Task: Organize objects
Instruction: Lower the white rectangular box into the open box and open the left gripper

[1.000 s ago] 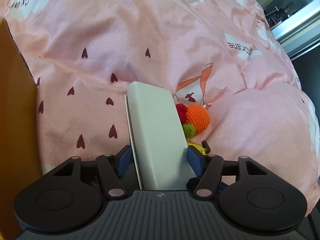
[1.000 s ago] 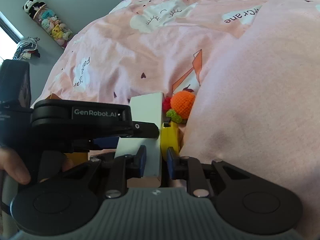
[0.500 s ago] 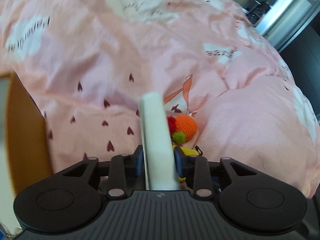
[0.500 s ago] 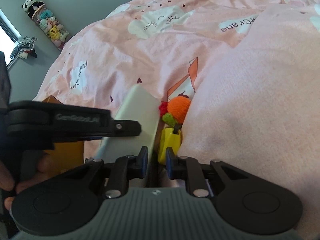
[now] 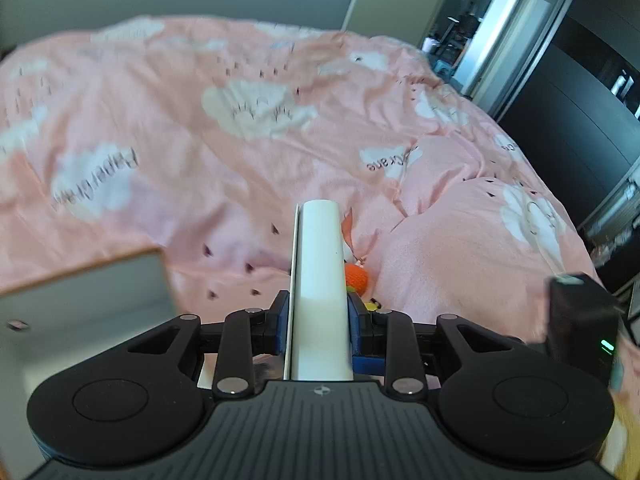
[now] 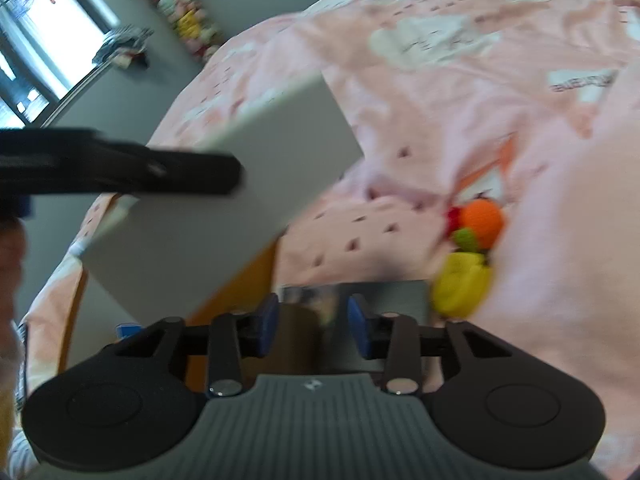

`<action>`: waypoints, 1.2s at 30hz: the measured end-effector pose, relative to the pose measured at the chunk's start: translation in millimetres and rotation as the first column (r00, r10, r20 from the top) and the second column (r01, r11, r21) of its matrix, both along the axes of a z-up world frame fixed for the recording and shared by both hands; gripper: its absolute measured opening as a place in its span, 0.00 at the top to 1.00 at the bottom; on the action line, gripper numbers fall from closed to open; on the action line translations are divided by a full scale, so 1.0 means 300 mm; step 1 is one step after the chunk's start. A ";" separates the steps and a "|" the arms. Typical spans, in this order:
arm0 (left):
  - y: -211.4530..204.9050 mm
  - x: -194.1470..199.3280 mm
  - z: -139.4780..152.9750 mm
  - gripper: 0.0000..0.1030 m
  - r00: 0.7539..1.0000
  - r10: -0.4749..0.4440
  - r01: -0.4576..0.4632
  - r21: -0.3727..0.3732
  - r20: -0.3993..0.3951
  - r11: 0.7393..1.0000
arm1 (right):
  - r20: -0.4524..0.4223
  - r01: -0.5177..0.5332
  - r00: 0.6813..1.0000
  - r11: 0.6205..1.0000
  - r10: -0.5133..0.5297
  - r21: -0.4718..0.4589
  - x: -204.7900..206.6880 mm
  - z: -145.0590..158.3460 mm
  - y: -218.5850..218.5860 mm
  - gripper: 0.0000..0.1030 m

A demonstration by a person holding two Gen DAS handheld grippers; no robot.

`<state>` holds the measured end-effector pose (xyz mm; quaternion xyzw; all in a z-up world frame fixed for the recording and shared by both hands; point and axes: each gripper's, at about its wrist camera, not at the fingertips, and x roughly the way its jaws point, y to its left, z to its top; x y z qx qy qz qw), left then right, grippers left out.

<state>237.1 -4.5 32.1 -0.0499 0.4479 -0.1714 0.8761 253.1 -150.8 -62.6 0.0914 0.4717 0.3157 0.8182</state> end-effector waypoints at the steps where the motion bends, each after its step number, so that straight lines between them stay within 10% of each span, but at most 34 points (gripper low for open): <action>1: 0.023 -0.019 0.026 0.69 1.000 -0.008 0.007 0.009 0.012 1.000 | -0.015 -0.016 1.000 1.000 0.016 0.002 0.001 -0.003 0.019 0.55; 14: 0.251 -0.147 0.047 0.68 0.994 -0.094 0.078 0.239 0.056 0.968 | -0.271 -0.006 0.963 0.999 -0.002 -0.032 0.017 -0.134 0.124 0.53; 18: 0.271 -0.185 -0.022 0.68 0.984 -0.168 0.137 0.365 0.054 0.921 | -0.420 0.127 0.901 0.992 -0.105 0.026 0.018 -0.178 0.081 0.29; 29: 0.241 -0.258 -0.269 0.68 0.865 -0.500 0.377 0.698 -0.032 0.609 | -0.653 0.397 0.700 0.917 -0.288 0.022 0.015 -0.300 0.019 0.17; 36: 0.251 -0.301 -0.379 0.68 0.757 -0.644 0.446 0.807 -0.110 0.387 | -0.671 0.329 0.697 0.944 -0.254 -0.016 -0.004 -0.323 0.045 0.17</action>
